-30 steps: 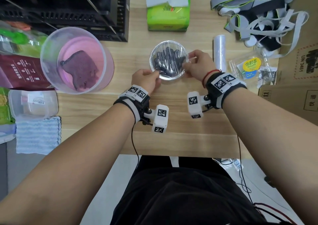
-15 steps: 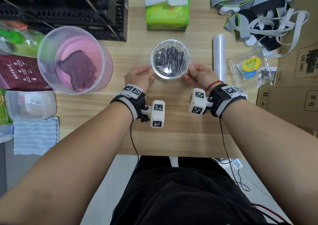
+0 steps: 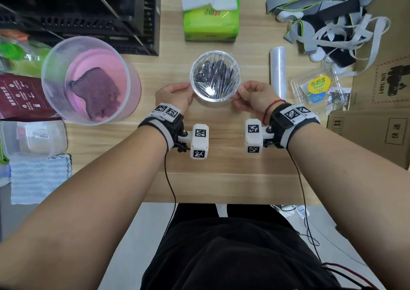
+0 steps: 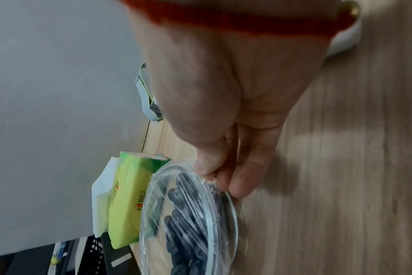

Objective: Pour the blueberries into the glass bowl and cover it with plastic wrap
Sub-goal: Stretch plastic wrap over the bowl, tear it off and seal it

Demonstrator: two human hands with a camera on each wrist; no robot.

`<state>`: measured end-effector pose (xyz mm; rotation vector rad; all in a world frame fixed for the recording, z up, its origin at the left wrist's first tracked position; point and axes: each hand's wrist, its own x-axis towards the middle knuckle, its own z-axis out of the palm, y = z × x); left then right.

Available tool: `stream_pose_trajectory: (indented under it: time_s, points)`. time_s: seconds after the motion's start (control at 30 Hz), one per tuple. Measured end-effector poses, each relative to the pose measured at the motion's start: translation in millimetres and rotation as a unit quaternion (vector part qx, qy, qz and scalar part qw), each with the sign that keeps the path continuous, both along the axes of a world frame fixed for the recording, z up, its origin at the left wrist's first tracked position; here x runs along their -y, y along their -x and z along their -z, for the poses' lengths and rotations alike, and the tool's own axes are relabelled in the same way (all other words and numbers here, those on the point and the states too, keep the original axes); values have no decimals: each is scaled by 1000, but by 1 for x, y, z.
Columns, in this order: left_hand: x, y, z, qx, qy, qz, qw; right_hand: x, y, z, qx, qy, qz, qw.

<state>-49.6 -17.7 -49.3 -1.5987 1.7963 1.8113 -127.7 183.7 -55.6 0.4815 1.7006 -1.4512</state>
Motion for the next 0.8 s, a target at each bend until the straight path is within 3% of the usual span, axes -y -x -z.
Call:
stream_pose_trajectory:
  time_s: [0.17, 0.3, 0.43, 0.8]
  points:
    - [0, 17, -6, -11, -34, -54, 998, 2, 9, -6, -28, -36, -24, 999]
    - [-2, 18, -5, -12, 27, 35, 999, 14, 21, -14, -65, -54, -21, 996]
    - [2, 19, 2, 15, 17, 44, 999, 19, 23, -13, -126, -113, -39, 985]
    - [-2, 27, -1, 29, 26, 33, 999, 0, 15, -14, -55, -72, -67, 994]
